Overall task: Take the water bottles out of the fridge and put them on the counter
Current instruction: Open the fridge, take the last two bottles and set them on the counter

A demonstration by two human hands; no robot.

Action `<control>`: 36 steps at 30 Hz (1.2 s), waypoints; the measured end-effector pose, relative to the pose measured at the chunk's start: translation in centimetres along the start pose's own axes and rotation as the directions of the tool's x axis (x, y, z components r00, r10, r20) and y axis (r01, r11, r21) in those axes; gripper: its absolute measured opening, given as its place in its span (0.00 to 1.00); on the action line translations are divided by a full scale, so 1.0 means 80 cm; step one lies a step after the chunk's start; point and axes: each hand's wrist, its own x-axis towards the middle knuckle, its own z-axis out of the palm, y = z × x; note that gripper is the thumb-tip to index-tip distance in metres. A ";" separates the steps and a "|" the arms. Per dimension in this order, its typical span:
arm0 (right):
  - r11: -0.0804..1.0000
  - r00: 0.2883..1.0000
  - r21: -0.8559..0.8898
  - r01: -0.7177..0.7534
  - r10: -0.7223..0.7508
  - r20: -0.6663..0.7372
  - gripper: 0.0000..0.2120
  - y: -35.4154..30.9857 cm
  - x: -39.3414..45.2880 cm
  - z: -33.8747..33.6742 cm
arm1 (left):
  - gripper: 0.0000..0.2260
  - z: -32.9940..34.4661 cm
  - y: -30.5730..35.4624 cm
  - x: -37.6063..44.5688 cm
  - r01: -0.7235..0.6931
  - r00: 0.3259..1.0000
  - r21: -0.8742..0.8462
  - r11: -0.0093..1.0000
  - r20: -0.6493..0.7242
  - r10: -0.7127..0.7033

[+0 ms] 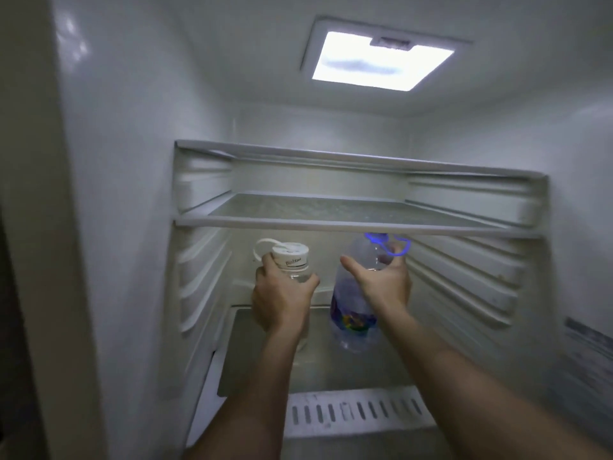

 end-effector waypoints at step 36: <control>0.988 0.984 0.132 0.082 -0.102 0.146 0.41 -0.100 -0.237 -0.189 | 0.32 -0.277 0.045 -0.228 -0.122 0.973 0.026 0.992 0.201 0.114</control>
